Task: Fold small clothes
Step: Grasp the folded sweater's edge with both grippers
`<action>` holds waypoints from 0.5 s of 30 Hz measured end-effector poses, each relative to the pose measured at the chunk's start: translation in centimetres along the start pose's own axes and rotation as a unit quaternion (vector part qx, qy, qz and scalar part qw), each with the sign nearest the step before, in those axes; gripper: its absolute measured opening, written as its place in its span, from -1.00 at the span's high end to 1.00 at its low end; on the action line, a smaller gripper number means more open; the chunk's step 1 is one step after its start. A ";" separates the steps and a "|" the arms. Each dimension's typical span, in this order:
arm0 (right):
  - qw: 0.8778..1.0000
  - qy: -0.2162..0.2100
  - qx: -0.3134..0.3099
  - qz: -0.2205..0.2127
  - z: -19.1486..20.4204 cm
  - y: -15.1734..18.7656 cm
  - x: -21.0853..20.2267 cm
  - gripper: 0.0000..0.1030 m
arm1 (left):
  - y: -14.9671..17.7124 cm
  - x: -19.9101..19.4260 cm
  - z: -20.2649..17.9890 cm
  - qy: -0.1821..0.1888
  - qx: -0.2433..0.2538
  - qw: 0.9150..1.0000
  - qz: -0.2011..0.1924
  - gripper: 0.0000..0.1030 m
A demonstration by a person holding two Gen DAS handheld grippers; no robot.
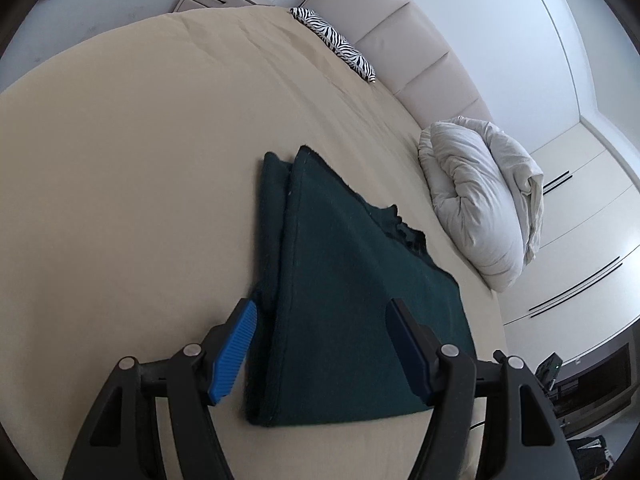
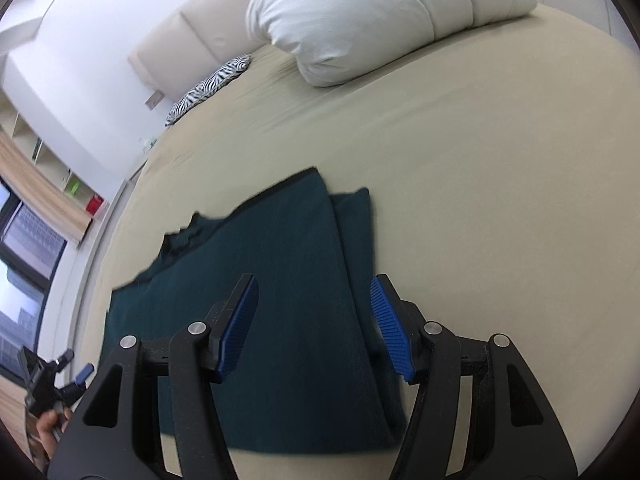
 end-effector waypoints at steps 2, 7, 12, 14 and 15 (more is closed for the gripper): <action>1.000 -0.006 -0.002 0.010 -0.2 1.2 -1.0 -0.12 | 1.2 -0.6 0.2 -0.011 0.011 1.000 0.000 -0.34; 1.000 0.004 -0.014 0.019 -1.2 4.0 -3.3 -0.07 | 3.6 -0.8 0.5 -0.029 0.032 0.999 0.011 -0.34; 0.999 0.008 -0.028 0.019 -1.9 5.0 -4.4 0.05 | 3.8 -0.6 0.6 -0.046 0.059 0.997 0.008 -0.19; 0.999 0.013 -0.041 0.017 -1.9 5.0 -4.7 0.11 | 3.8 -0.6 0.7 -0.048 0.062 0.997 0.007 -0.09; 0.999 0.015 -0.045 0.015 -1.9 5.0 -4.7 0.17 | 3.8 -0.6 0.8 -0.050 0.066 0.997 0.007 -0.04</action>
Point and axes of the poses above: each gripper's, at about its wrist camera, not at the fingertips, and x roughly the way its jaws point, z to its left, y to its underside, the point moved 5 cm from there along x, roughly the way its jaws point, and after that the axes turned 13 degrees about -z, right-handed, at the moved point
